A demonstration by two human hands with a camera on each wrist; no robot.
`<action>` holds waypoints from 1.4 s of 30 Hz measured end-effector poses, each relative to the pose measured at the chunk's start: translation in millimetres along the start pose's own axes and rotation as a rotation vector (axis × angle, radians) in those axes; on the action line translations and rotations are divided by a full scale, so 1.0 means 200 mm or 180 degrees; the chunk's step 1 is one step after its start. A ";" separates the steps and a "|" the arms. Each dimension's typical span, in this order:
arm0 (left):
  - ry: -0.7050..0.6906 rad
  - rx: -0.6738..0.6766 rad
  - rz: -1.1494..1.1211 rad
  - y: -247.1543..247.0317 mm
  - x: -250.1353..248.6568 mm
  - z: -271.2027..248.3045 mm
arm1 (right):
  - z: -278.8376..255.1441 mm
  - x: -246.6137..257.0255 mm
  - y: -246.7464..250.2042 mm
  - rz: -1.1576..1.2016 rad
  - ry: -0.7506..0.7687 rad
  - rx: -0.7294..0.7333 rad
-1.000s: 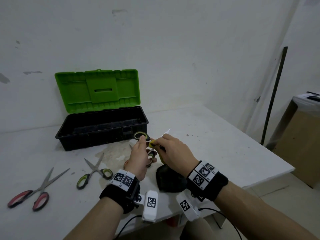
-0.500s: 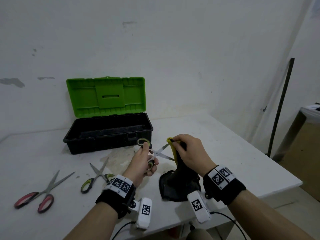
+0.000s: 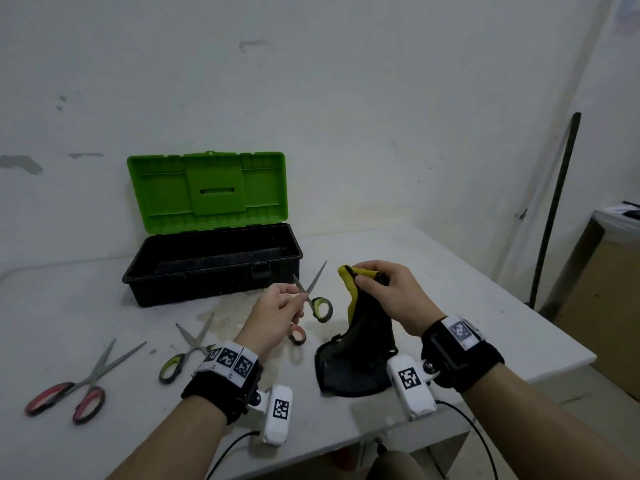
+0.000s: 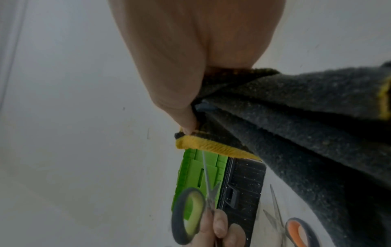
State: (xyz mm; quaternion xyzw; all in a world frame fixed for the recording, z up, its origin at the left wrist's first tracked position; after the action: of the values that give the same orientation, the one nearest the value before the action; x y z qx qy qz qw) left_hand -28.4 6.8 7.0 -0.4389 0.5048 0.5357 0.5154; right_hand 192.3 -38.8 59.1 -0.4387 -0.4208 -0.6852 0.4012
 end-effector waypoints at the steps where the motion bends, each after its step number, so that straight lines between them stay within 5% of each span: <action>1: 0.0009 -0.0018 -0.0027 0.00 0.00 0.00 | 0.00 0.00 0.00 0.0030 -0.0015 0.0045; 6: 0.0019 0.0085 -0.0029 -0.01 0.01 -0.01 | -0.04 0.02 -0.02 0.0411 -0.0264 0.0409; 12: -0.0179 0.0003 0.0305 -0.01 0.05 0.02 | -0.06 0.02 -0.06 -0.0146 0.0017 0.0352; 23: -0.0030 0.0303 -0.0072 -0.07 0.04 0.00 | -0.09 0.01 -0.24 -0.1481 0.1660 0.0156; 29: -0.0022 0.0294 -0.0137 -0.08 0.04 0.00 | -0.08 -0.04 -0.26 -0.1826 0.1799 0.0058; 36: 0.0136 0.0320 -0.0173 -0.07 0.09 0.00 | 0.05 -0.04 -0.13 -0.1850 0.1420 -0.0754; 42: 0.0210 0.0369 -0.0364 -0.10 0.06 -0.01 | -0.07 -0.04 -0.26 -0.1811 0.1574 0.0013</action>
State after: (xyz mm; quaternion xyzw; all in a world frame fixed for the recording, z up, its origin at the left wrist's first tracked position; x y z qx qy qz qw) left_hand -8.8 6.2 -6.2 -0.4539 0.5258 0.4604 0.5528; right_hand 142.5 -33.7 37.1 -0.1248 -0.4177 -0.8536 0.2851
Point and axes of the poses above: each hand's wrist, its own z-axis towards the middle knuckle, its own y-axis out of the back of the hand, x = y × z, the point moved 4 cm from there along z, towards the middle knuckle, and after that the axes turned 10 degrees about -x, right-handed, at the moved point
